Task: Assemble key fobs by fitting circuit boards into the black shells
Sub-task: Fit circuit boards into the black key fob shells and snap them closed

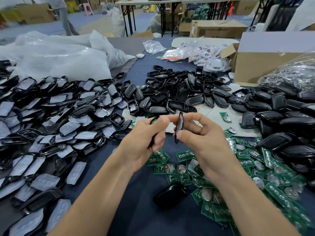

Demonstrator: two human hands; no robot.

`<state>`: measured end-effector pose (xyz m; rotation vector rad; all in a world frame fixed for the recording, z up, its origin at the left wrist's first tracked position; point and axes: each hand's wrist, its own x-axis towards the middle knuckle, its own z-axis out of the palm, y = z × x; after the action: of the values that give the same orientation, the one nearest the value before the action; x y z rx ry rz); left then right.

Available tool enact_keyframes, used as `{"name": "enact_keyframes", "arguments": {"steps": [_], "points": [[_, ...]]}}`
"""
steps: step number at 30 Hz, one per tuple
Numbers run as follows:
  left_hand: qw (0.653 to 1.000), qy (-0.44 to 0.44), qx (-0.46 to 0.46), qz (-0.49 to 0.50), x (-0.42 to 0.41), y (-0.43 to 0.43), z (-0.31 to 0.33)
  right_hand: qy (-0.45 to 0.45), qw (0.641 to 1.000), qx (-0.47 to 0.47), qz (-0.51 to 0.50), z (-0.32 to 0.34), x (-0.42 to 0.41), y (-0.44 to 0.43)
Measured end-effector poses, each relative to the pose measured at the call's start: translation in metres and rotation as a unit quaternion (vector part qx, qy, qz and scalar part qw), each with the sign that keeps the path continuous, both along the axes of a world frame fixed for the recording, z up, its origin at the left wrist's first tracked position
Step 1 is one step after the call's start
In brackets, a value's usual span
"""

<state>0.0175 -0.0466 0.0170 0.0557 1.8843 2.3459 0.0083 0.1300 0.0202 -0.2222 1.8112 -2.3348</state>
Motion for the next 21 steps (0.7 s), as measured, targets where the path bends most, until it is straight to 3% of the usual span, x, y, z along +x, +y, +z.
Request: {"name": "enact_keyframes", "arguments": {"steps": [3,6,9,15,21], "points": [[0.996,-0.045,0.013,0.073,-0.001,0.002,0.001,-0.103,0.987,-0.120,0.038,0.001,-0.004,0.002],[0.989,-0.032,0.026,0.145,-0.001,0.008,0.003,-0.140,0.977,-0.152,0.048,0.000,-0.005,0.002],[0.980,0.017,-0.070,0.184,-0.005,0.015,0.001,-0.117,0.986,-0.114,0.030,-0.006,-0.006,-0.001],[0.972,0.063,-0.148,0.172,-0.003,0.027,-0.006,0.002,0.998,0.022,-0.056,-0.011,-0.001,-0.009],[0.974,0.055,-0.106,0.192,-0.001,0.037,-0.007,0.059,0.989,0.103,-0.093,-0.013,0.001,-0.017]]}}
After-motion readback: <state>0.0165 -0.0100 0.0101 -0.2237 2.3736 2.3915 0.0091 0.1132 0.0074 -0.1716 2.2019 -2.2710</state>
